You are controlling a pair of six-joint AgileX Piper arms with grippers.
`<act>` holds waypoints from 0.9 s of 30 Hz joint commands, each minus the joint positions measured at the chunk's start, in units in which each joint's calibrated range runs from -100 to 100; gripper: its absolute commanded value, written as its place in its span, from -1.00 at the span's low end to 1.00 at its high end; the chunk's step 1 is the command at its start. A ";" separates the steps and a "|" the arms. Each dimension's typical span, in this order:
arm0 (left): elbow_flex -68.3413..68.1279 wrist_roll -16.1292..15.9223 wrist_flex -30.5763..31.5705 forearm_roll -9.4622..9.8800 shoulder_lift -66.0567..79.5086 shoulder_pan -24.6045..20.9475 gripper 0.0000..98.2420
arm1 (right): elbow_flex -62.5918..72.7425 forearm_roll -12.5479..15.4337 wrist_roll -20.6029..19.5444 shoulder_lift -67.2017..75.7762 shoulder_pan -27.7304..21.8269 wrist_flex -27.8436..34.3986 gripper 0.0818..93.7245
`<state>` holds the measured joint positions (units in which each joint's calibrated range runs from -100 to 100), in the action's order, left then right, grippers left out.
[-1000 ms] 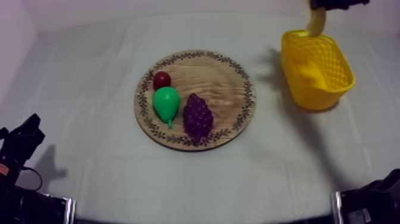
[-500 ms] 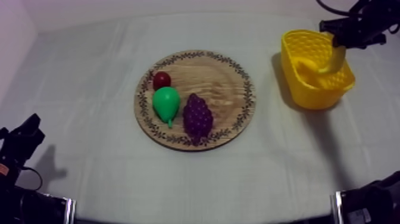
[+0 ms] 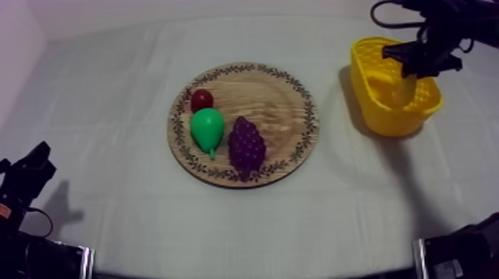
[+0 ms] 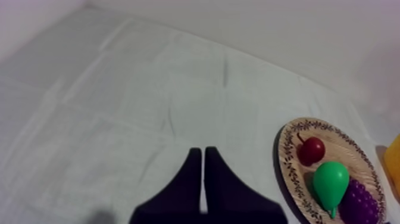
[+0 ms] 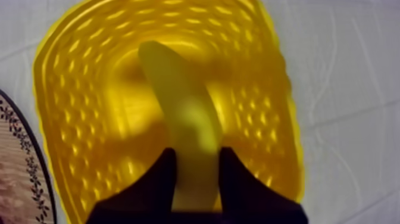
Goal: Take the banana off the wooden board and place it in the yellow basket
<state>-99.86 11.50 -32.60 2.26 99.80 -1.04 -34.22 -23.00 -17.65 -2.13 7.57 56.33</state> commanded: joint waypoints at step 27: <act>-0.03 0.00 0.02 0.01 0.03 -0.01 -1.00 | 4.84 -2.83 -3.87 -10.47 0.78 0.75 -0.24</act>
<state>-99.86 11.50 -32.60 2.26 99.80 -1.04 -29.30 -25.87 -21.41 -12.51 8.39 57.01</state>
